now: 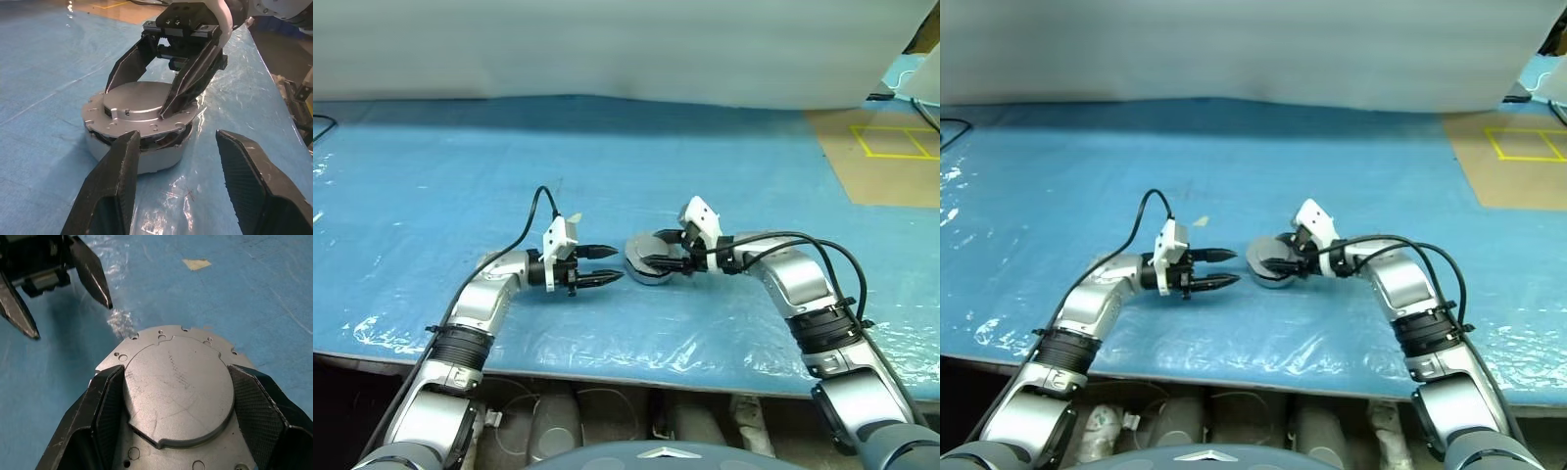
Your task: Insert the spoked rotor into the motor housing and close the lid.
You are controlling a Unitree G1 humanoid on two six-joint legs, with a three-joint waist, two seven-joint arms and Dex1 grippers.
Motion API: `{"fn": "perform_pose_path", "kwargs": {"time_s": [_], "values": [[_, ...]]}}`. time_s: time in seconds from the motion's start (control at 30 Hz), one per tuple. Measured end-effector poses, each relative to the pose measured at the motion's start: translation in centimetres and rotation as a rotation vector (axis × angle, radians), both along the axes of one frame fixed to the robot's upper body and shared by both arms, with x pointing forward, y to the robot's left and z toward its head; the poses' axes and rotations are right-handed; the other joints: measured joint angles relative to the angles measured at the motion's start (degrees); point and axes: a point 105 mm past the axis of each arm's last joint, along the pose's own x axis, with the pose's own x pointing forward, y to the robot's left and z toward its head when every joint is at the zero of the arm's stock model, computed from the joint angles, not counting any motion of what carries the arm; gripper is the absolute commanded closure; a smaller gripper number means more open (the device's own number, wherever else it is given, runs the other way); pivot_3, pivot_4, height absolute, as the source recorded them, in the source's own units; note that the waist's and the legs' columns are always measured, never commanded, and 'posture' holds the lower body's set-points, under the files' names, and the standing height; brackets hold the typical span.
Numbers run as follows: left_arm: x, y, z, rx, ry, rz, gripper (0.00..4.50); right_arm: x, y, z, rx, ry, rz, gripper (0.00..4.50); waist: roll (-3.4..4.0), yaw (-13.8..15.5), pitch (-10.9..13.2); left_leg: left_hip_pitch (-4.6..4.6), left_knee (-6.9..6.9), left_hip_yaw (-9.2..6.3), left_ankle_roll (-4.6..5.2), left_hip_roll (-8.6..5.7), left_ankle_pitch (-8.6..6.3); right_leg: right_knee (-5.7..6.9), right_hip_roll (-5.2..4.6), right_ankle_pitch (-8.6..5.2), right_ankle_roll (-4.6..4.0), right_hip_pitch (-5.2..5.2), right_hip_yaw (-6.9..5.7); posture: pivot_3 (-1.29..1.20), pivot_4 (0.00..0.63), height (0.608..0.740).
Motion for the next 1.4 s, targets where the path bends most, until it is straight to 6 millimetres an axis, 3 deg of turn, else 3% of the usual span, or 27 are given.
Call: {"fn": "perform_pose_path", "kwargs": {"time_s": [0.47, 0.77, 0.93, 1.4], "values": [[-0.1, 0.0, -0.1, 0.001, 0.006, -0.005, 1.91, -0.1, -0.2, -1.0, -0.044, -0.071, 0.026, 1.52, 0.0, 0.4, 0.0, 0.08, 0.18, 0.0, 0.01, 0.0, -0.01, 0.1, 0.01, 0.0, 0.0, 0.11, 0.0, 0.0, 0.15, 0.74], [0.5, -0.2, -0.4, 0.01, 0.001, 0.026, 1.91, 0.2, -0.4, -2.2, -0.073, -0.094, 0.008, 1.52, 0.0, 0.6, 0.0, 1.16, 0.31, -0.05, 0.02, 0.0, -0.02, -0.01, -0.09, -0.26, 0.48, 1.21, 0.03, 0.0, 0.15, 0.74], [1.3, -0.4, -1.1, 0.031, 0.001, 0.073, 1.91, 0.5, -0.7, -2.3, -0.089, -0.091, -0.01, 1.52, -0.07, 0.6, -0.1, 1.12, 0.38, -0.1, 0.04, -0.13, -0.01, -0.09, -0.31, -0.26, 0.51, 1.28, 0.08, 0.0, 0.15, 0.74], [2.2, -2.2, -0.5, -0.007, -0.025, 0.095, 1.91, 0.4, -0.7, -2.1, -0.089, -0.065, -0.02, 1.52, -0.08, 0.6, -0.1, 1.05, 0.3, -0.1, 0.05, -0.13, -0.01, -0.11, -0.31, -0.25, 0.53, 1.23, 0.07, 0.0, 0.15, 0.74]]}}
